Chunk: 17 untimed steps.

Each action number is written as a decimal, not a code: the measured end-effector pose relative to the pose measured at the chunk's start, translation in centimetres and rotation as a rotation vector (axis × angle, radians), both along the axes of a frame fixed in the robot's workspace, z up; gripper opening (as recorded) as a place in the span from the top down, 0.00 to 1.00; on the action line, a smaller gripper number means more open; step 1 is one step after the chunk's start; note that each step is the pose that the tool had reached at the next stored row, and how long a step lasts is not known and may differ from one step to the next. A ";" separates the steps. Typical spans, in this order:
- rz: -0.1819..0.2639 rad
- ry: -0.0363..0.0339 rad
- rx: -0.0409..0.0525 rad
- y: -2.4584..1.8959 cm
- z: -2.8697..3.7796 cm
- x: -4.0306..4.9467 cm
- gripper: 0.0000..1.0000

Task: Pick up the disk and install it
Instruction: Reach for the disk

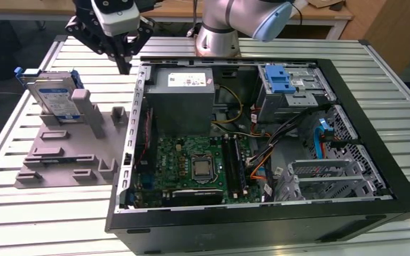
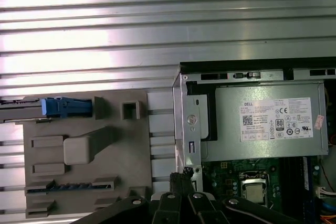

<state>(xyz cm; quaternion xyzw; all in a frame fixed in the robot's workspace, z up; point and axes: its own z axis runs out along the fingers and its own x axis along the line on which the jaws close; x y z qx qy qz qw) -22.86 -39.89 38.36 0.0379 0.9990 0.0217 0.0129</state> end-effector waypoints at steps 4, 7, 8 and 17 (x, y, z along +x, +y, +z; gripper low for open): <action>0.000 0.0000 -0.0001 0.00 -0.02 -0.13 0.89; 0.000 0.0001 -0.0001 0.00 -0.03 -0.29 0.89; 0.000 0.0000 0.0000 0.00 -0.03 -0.34 0.89; 0.000 0.0000 0.0000 0.00 -0.09 -0.92 0.89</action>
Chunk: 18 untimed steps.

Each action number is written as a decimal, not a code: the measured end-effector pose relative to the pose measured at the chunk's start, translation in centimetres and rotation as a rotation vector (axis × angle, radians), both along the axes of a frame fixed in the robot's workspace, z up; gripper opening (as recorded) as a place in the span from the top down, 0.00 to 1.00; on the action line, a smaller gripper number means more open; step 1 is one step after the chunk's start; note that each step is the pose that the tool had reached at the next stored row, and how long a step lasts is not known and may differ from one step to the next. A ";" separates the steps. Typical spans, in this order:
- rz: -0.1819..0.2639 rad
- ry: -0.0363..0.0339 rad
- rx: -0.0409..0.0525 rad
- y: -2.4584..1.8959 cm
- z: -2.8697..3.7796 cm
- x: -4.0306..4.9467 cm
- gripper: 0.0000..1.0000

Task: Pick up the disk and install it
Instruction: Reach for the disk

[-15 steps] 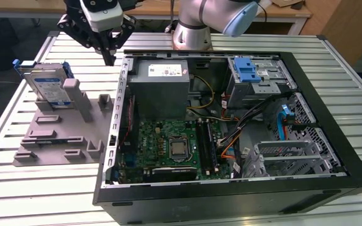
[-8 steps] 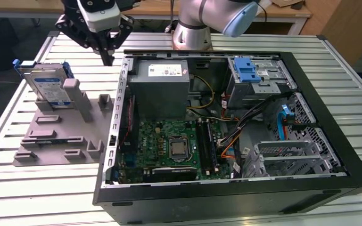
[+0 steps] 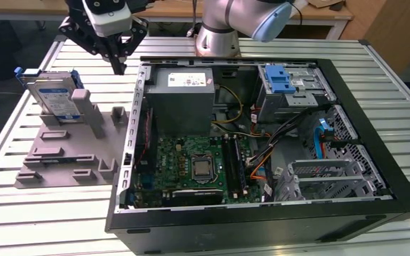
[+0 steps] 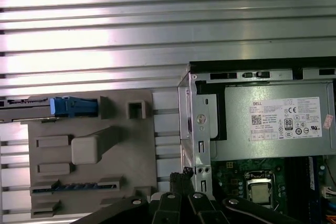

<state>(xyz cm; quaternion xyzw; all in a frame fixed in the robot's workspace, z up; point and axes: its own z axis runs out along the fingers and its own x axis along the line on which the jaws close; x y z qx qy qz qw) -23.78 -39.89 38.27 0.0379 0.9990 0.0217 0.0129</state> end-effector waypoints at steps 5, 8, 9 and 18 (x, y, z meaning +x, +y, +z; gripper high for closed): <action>0.000 0.0000 0.0000 0.00 -0.02 -0.26 0.89; 0.000 0.0000 0.0000 0.00 -0.03 -0.40 0.89; 0.000 0.0000 0.0000 0.00 -0.03 -0.44 0.89; 0.000 0.0000 0.0000 0.00 -0.08 -0.84 0.89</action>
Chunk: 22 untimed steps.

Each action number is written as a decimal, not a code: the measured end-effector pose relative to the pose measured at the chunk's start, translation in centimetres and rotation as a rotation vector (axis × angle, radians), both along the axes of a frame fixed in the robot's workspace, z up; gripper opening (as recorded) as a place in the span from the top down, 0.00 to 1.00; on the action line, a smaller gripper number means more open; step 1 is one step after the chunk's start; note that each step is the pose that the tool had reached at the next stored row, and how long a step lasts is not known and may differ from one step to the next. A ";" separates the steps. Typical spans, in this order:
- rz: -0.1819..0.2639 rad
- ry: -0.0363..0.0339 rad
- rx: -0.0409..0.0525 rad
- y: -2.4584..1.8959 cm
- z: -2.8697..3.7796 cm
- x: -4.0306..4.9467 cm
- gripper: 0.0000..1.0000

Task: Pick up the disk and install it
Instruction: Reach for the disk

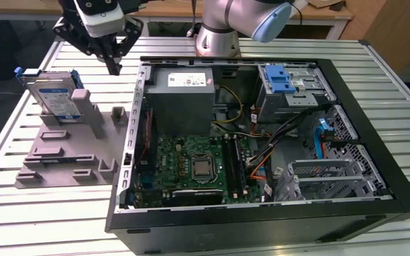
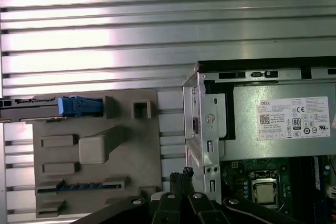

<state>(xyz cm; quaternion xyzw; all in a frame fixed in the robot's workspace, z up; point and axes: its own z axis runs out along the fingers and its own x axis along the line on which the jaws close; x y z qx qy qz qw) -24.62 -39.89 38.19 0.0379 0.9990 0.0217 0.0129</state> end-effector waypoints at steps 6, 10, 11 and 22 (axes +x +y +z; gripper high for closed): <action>0.000 0.0000 0.0000 0.00 -0.03 -0.29 0.89; 0.000 -0.0001 0.0000 0.00 -0.05 -0.47 0.89; 0.000 0.0000 0.0000 0.00 -0.05 -0.52 0.89; 0.000 0.0000 0.0000 0.00 -0.10 -1.05 0.89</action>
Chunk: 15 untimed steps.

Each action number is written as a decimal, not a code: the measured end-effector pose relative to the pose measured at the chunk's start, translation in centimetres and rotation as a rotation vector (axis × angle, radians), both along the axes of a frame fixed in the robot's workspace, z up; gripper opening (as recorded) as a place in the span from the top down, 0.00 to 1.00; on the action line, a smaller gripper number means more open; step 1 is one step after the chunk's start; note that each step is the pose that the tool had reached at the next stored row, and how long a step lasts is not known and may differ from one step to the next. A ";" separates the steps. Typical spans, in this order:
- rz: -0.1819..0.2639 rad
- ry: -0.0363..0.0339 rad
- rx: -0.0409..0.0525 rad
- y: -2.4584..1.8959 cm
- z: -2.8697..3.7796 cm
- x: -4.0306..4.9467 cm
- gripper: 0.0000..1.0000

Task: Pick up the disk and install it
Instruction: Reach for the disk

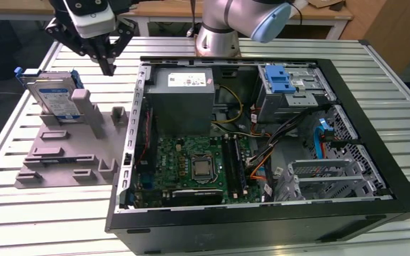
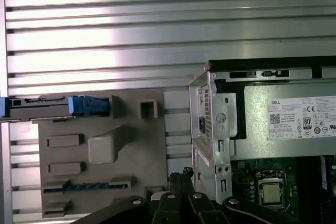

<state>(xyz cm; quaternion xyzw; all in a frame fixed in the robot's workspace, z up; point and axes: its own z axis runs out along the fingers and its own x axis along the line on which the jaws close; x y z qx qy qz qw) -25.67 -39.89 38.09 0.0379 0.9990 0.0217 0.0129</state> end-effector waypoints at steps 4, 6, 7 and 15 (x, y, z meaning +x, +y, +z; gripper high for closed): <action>0.000 0.0001 -0.0001 0.00 -0.02 -0.20 0.89; 0.000 0.0000 0.0000 0.00 -0.04 -0.30 0.89; 0.000 0.0001 0.0000 0.00 -0.04 -0.36 0.89; 0.000 0.0000 0.0000 0.00 -0.22 -2.55 0.89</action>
